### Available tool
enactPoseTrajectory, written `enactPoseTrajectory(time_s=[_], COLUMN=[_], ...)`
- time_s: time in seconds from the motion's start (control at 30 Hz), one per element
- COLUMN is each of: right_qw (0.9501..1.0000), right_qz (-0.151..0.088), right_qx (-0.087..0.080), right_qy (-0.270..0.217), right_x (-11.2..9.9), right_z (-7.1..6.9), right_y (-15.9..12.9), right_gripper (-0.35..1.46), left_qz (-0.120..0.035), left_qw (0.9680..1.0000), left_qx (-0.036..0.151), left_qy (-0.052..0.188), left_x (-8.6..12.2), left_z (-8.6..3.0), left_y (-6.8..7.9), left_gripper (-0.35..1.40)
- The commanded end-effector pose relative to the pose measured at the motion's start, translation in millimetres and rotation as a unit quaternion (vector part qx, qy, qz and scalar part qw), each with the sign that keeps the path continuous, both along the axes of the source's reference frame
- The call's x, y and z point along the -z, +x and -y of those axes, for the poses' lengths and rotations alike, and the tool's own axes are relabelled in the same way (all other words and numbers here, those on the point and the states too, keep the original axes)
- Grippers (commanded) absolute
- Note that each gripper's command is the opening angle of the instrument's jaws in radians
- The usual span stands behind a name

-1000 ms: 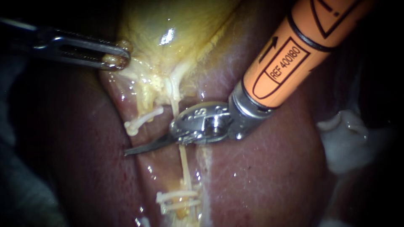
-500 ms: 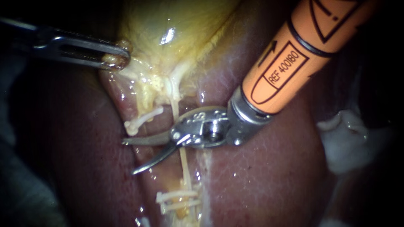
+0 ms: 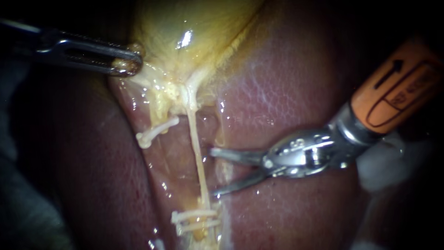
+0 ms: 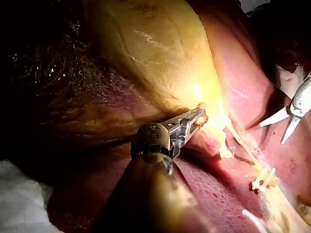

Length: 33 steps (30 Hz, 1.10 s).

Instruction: Go back from the cut left tube

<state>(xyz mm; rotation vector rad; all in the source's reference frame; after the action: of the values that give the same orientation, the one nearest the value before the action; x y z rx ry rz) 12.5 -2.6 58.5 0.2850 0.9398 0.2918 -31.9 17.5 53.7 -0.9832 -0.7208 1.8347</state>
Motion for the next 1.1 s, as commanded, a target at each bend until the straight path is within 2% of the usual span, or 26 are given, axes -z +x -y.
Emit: enactPoseTrajectory(time_s=[0.03, 0.1, 0.13, 0.3, 0.37, 0.5, 0.63, 0.77, 0.97, 1.1], right_qw=[0.9997, 0.9987, 0.9982, 0.9962, 0.9959, 0.9956, 0.9966, 0.9966, 0.9966, 0.9966], right_qz=[0.02, 0.043, 0.054, 0.078, 0.083, 0.087, 0.075, 0.075, 0.075, 0.075], right_qx=[0.012, 0.02, 0.019, 0.008, 0.008, 0.01, 0.024, 0.024, 0.024, 0.024], right_qy=[-0.007, -0.015, -0.017, -0.036, -0.036, -0.034, -0.024, -0.024, -0.024, -0.024], right_x=[0.3, 0.8, 1.2, 2.7, 3.1, 3.2, 3.1, 3.1, 3.1, 3.1], right_z=[-0.3, -0.9, -1.4, -3.3, -3.8, -3.9, -3.8, -3.8, -3.8, -3.8], right_y=[-0.9, -2.1, -2.8, -5.2, -5.9, -6.2, -6.1, -6.1, -6.1, -6.1], right_gripper=[1.43, 1.43, 1.43, 1.43, 1.43, 1.43, 1.43, 1.43, 1.43, 1.43], left_qz=[0.0, 0.0, 0.0, 0.0, -0.001, -0.001, -0.003, -0.005, -0.004, -0.006], left_qw=[1.0, 1.0, 1.0, 1.0, 1.0, 1.0, 1.0, 1.0, 1.0, 0.9999], left_qx=[0.0, 0.0, 0.0, 0.0, 0.001, 0.002, 0.003, 0.005, -0.006, -0.011], left_qy=[0.0, 0.0, 0.0, 0.0, -0.001, -0.002, -0.004, -0.007, -0.005, -0.005], left_x=[0.0, 0.0, 0.0, 0.0, 0.0, -0.3, -1.0, -2.4, -4.9, -5.8], left_z=[0.0, 0.0, 0.0, 0.0, 0.0, 0.1, 0.4, 1.0, 1.8, 2.3], left_y=[0.0, 0.0, 0.0, 0.0, 0.0, -0.2, -0.9, -2.3, -4.7, -5.4], left_gripper=[-0.35, -0.35, -0.35, -0.35, -0.35, -0.35, -0.35, -0.35, -0.35, -0.35])
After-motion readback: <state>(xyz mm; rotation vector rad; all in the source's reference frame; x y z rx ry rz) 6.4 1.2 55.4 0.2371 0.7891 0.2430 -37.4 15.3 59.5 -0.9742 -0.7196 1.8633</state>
